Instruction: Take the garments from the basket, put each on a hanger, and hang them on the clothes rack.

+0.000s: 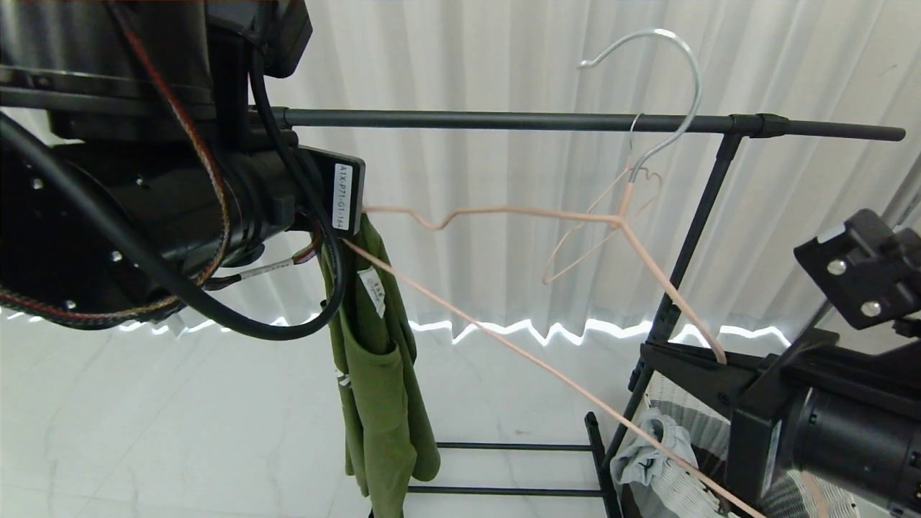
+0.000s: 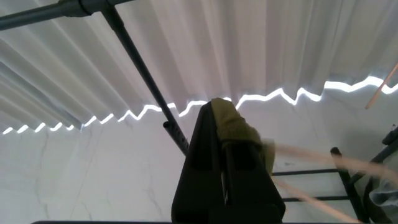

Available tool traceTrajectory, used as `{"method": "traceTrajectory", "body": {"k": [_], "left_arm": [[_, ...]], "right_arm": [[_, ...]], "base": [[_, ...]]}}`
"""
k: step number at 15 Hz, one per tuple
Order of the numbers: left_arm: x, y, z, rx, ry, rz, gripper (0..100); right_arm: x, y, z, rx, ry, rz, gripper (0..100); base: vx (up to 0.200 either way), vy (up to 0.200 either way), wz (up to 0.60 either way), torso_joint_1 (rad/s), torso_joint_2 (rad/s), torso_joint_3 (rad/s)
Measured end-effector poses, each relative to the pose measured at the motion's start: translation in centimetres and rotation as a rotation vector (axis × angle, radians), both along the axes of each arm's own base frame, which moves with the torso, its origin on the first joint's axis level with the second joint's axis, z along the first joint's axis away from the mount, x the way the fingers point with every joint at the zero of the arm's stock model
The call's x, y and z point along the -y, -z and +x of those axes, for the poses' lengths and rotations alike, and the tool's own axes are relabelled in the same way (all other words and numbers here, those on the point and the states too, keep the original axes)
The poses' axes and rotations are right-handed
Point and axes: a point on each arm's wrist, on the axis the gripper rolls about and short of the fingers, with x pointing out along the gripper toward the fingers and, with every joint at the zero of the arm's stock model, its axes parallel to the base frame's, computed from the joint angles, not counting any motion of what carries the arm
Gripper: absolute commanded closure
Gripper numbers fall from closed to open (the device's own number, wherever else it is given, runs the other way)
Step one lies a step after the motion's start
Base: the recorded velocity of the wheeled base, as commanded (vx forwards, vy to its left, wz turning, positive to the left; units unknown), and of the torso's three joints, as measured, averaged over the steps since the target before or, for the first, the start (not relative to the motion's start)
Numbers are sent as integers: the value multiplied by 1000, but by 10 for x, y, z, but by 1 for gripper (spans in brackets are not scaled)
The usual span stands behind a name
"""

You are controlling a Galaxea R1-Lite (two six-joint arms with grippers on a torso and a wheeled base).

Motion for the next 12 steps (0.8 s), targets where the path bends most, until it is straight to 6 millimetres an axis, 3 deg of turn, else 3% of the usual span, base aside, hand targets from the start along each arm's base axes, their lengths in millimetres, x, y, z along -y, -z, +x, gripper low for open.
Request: {"method": "traceTrajectory", "body": {"k": [5, 12], "left_arm": [[3, 1, -3, -2, 12, -7, 100], [24, 3, -29, -4, 94, -73, 100]], "right_arm": [[-11, 3, 7, 15, 71, 4, 100], [-29, 8, 15, 16, 80, -3, 100]], "base": [[0, 0, 0, 0, 0, 0], [0, 0, 0, 0, 0, 0]]}}
